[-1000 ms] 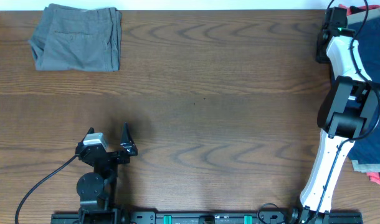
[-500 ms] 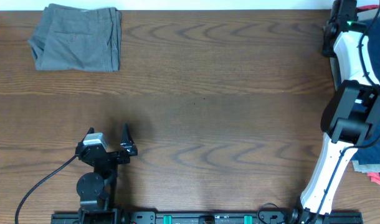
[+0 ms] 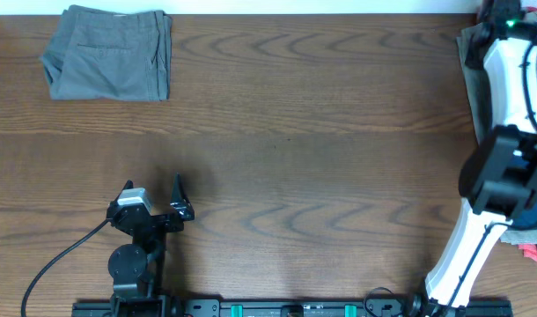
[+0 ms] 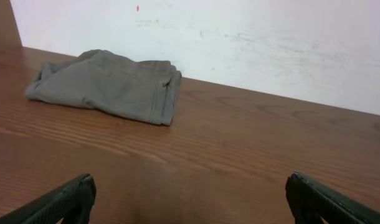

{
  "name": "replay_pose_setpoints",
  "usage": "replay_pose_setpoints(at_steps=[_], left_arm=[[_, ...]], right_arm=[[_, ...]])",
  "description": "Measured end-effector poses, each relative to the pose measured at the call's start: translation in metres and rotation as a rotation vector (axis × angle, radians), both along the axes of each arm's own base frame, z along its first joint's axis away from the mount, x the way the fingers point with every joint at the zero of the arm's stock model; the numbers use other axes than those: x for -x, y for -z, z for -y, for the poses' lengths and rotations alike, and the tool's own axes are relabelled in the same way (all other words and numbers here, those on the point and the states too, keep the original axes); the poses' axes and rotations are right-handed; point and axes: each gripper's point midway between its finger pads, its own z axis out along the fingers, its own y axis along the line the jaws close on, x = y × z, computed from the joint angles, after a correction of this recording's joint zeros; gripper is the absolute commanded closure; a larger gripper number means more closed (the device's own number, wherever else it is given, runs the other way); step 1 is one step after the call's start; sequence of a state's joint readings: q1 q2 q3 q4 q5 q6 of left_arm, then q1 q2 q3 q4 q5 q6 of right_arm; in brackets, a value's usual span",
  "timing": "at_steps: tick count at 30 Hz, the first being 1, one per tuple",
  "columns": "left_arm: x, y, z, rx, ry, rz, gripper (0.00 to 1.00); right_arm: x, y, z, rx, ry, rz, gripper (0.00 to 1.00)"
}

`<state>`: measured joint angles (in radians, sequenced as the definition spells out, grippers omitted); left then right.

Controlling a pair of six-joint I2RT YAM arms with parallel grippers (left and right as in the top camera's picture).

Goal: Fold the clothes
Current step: 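Drag the shorts left and lay them flat at table center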

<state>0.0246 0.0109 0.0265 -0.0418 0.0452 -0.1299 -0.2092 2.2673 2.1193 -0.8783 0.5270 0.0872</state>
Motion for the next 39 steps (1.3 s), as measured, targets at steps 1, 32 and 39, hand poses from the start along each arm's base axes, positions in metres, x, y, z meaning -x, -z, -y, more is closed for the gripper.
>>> replay_pose_setpoints(at_steps=[1, 32, 39], left_arm=[[0.0, 0.0, 0.0, 0.0, 0.0, 0.0, 0.02], [0.0, 0.0, 0.0, 0.0, 0.0, 0.0, 0.02], [0.0, 0.0, 0.0, 0.0, 0.0, 0.0, 0.02]], right_arm=[[-0.001, -0.011, -0.003, -0.006, -0.008, 0.024, 0.99], [0.14, -0.013, -0.545, -0.534, -1.023, -0.206, 0.84], [0.182, -0.002, -0.553, -0.531, -1.022, -0.329, 0.02]])
